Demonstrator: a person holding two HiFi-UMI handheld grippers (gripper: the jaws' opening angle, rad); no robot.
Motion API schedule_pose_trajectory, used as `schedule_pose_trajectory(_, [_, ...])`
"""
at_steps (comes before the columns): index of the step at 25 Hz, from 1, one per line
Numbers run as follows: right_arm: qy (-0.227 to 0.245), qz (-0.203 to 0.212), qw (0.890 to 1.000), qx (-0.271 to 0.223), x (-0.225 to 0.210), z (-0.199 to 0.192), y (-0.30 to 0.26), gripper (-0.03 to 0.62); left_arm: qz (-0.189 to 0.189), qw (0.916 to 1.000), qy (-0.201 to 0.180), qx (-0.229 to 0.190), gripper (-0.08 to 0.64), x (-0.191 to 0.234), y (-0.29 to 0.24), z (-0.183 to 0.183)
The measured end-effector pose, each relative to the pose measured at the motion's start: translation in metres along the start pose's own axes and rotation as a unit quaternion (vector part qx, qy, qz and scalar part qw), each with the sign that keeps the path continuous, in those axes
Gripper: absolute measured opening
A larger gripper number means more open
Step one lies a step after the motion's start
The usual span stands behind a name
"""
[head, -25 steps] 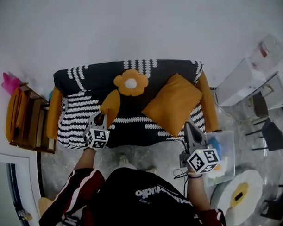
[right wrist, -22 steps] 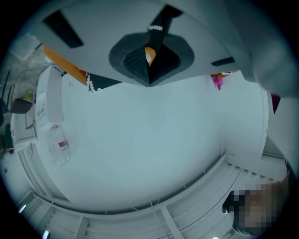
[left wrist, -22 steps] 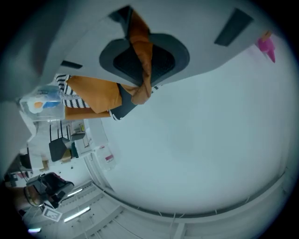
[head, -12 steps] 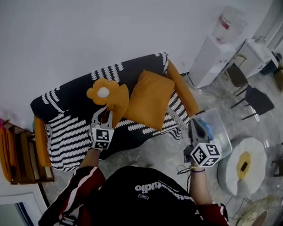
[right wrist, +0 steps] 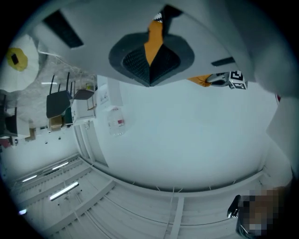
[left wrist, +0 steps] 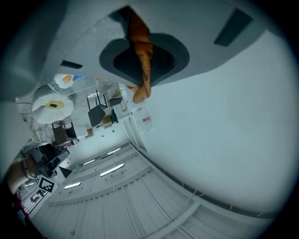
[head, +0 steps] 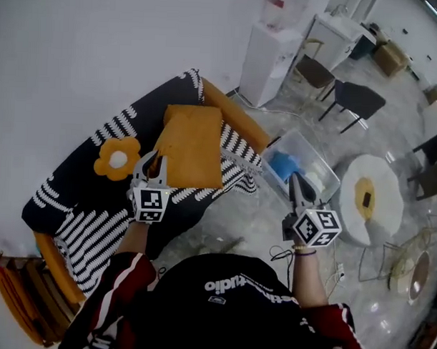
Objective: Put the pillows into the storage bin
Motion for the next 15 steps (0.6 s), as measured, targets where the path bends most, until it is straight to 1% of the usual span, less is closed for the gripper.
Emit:
schedule_pose_trajectory(4, [-0.008,-0.044,0.999,-0.012,-0.035,-0.002,0.029,0.003,-0.029,0.9995,-0.008,-0.009,0.035,-0.034,-0.021,0.018])
schedule_pose_trajectory(7, [-0.014,-0.072,0.997,-0.024,-0.067,-0.001,0.048,0.003,-0.05,0.9982,-0.018,-0.029,0.035,-0.066,-0.039,0.04])
schedule_pose_trajectory(9, [-0.017,-0.084,0.996,-0.032,-0.091,0.001,0.061,0.003,-0.064,0.997,-0.022,-0.038,0.035,-0.092,-0.052,0.053])
schedule_pose_trajectory(15, [-0.021,-0.111,0.993,-0.036,-0.172,0.011,0.098,0.003,-0.097,0.9937,-0.03,-0.047,0.035,-0.184,-0.086,0.101])
Point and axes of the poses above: the fingertips, and each gripper's own axes: y backward along the fingers, x to its left, z out of its top, the point moved 7 cm from there along y, backward along the fingers, and after that the axes turned 14 degrees about z, right-handed, at the moved point
